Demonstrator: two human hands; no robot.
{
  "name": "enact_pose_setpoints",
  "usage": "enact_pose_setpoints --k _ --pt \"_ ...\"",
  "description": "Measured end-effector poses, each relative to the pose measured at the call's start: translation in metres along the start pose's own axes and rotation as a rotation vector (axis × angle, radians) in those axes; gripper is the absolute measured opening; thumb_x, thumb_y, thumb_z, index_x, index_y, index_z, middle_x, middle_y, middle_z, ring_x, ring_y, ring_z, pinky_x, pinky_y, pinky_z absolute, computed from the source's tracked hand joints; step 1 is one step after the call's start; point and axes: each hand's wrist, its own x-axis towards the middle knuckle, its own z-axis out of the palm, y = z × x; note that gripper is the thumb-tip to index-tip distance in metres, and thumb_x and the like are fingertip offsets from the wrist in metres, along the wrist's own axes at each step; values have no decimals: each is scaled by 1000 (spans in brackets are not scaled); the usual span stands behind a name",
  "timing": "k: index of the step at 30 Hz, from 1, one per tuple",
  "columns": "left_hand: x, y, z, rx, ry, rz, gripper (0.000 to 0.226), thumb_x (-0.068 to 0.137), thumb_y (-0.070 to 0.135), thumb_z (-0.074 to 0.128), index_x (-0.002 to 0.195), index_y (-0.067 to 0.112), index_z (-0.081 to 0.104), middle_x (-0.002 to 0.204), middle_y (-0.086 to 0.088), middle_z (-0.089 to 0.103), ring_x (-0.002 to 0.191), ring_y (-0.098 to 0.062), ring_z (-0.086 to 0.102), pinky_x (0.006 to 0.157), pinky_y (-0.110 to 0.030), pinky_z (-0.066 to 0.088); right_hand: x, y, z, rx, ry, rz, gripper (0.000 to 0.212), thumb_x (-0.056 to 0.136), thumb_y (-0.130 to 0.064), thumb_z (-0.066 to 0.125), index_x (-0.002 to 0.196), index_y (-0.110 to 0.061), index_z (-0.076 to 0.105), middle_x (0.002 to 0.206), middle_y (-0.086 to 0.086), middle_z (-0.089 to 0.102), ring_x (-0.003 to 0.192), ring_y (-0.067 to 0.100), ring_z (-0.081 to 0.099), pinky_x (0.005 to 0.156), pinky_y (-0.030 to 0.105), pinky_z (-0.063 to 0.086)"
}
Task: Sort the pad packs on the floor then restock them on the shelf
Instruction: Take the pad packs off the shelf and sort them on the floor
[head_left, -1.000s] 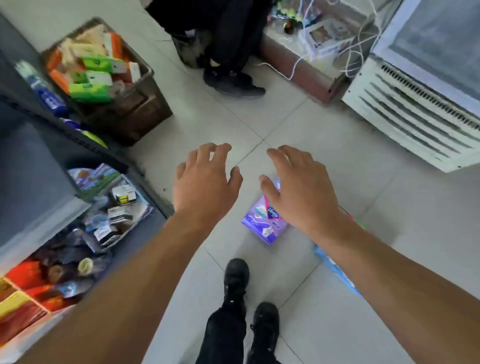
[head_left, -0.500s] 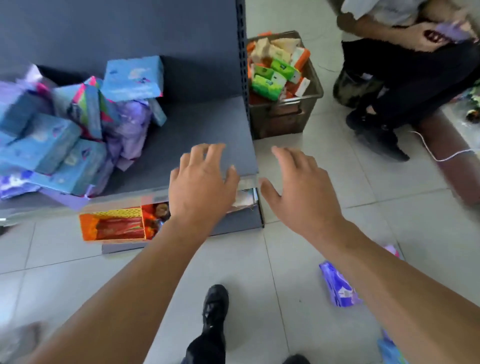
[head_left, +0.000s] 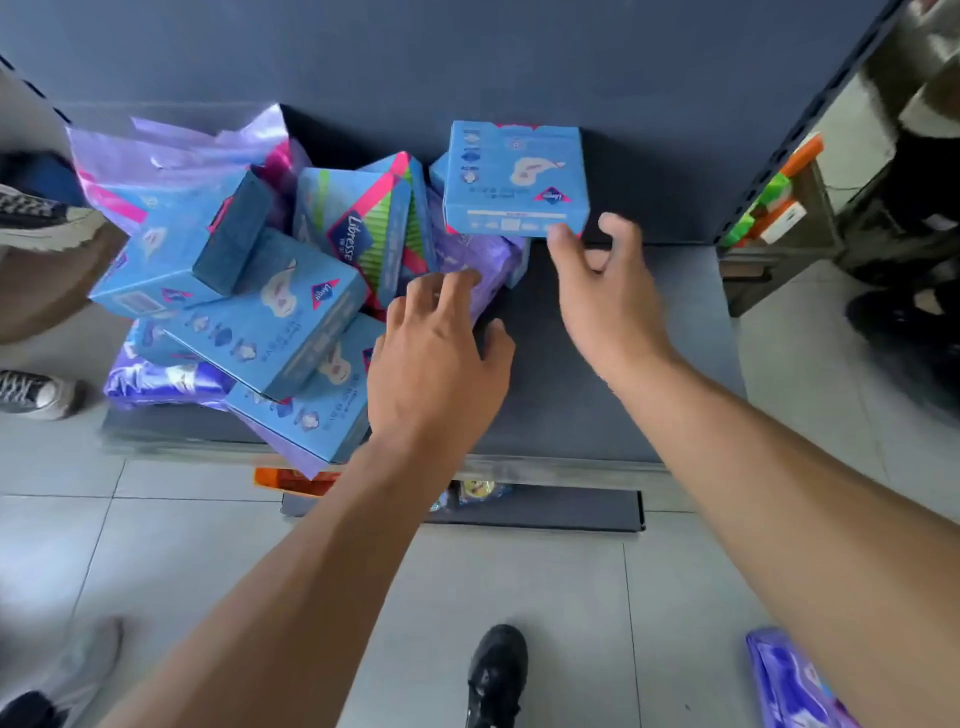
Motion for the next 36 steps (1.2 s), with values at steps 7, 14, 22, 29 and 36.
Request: enact_pose_setpoints --k 7,14,22,29,36 --pt "22 -12 4 -76 -15 36 43 90 27 54 132 22 50 131 -2 50 120 -26 45 88 -39 46 28 -14 21 415 119 131 35 72 -48 61 95 -21 60 88 -1 71 76 15 69 78 39 58" --pt "7 26 4 -651 151 -174 23 92 27 60 109 17 49 104 6 60 86 1 60 73 -15 47 -10 24 -28 641 187 132 12 89 -20 60 101 -20 62 91 2 71 69 8 65 61 22 50" --pt "-54 107 46 -930 -253 -195 31 87 21 71 114 19 57 102 7 72 90 -7 69 75 -34 58 -88 102 -132 291 201 171 29 94 -30 56 123 -29 56 112 -10 63 87 -4 61 70 16 45" --pt "-212 205 119 -318 -539 609 67 82 22 60 145 33 38 149 7 37 136 -12 35 108 -12 24 -192 168 -254 951 138 308 47 88 -42 63 130 -24 53 121 2 67 106 19 67 84 42 57" --pt "-309 294 174 -490 -705 316 42 88 22 65 126 33 51 127 15 52 112 4 51 94 -19 42 -303 297 -391 865 456 503 35 70 -16 63 102 -27 54 85 -4 71 68 13 66 58 29 50"
